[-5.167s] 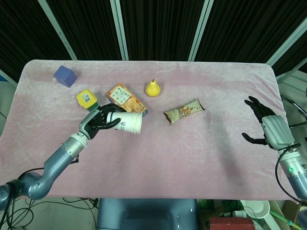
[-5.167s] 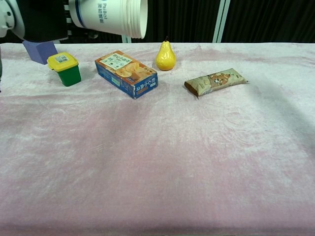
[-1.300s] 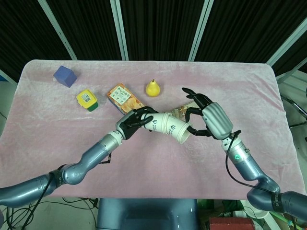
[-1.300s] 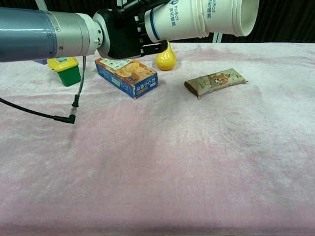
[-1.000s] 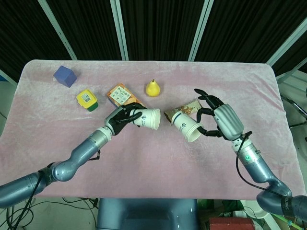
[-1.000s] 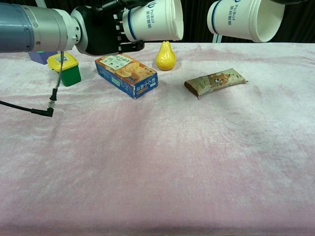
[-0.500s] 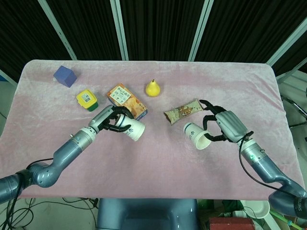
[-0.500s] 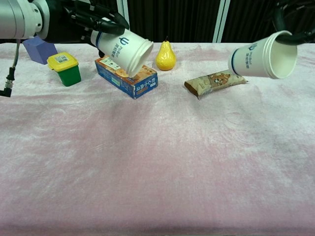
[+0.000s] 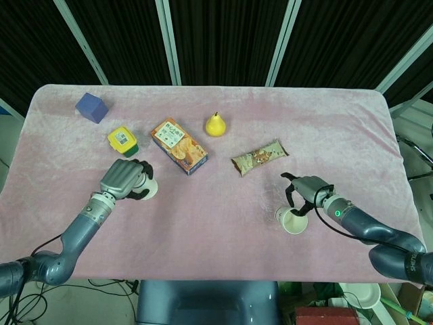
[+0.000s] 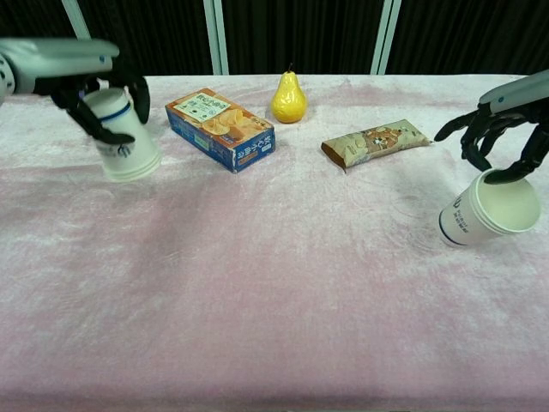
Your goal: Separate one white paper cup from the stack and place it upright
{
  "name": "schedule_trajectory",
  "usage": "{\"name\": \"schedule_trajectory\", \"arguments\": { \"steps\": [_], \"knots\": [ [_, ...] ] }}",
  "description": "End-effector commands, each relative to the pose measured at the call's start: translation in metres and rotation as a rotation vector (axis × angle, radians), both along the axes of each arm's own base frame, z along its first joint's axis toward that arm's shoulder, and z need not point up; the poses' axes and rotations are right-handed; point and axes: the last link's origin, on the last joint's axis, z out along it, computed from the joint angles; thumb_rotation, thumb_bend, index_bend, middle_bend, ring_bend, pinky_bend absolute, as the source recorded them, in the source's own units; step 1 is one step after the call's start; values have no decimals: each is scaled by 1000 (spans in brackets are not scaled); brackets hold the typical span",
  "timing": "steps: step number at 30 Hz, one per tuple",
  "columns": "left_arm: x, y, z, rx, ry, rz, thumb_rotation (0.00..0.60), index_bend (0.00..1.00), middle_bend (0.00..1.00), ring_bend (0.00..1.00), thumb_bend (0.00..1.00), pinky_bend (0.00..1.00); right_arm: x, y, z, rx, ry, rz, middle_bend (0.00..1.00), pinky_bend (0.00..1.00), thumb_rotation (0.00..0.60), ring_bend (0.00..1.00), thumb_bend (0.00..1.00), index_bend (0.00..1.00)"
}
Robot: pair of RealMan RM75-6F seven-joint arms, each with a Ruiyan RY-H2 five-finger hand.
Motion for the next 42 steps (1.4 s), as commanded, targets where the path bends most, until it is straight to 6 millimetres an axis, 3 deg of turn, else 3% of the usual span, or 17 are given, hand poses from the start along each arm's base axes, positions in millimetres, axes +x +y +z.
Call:
{"name": "schedule_trajectory", "arguments": {
  "steps": [1, 7, 12, 18, 22, 27, 42],
  "knots": [
    [-22, -4, -19, -30, 69, 14, 600, 573, 512, 358, 450, 583, 1, -4, -15, 40, 46, -7, 0, 183, 600, 165, 400, 839],
    [-28, -5, -29, -44, 106, 11, 600, 560, 503, 349, 449, 583, 8, -5, -21, 62, 78, -2, 0, 183, 600, 159, 401, 752],
    [-31, -4, -33, -41, 108, 17, 600, 512, 453, 317, 413, 578, 14, -5, -21, 85, 107, -18, 0, 183, 600, 139, 397, 457],
    [-32, -2, -33, -45, 100, 28, 600, 388, 330, 203, 322, 498, 20, -7, -19, 68, 99, -36, 0, 183, 600, 137, 385, 274],
    [-30, -1, -30, -46, 85, 34, 600, 301, 255, 117, 284, 422, 22, -7, -18, 65, 101, -43, 0, 184, 600, 137, 384, 224],
    [-27, 1, -25, -32, 80, 27, 600, 266, 210, 61, 271, 355, 22, -8, -18, 48, 92, -50, 0, 183, 600, 137, 360, 191],
    [-25, 2, -4, -7, 52, 41, 600, 263, 199, 50, 270, 295, 21, -13, -16, 49, 95, -78, 0, 183, 600, 137, 300, 83]
  ]
}}
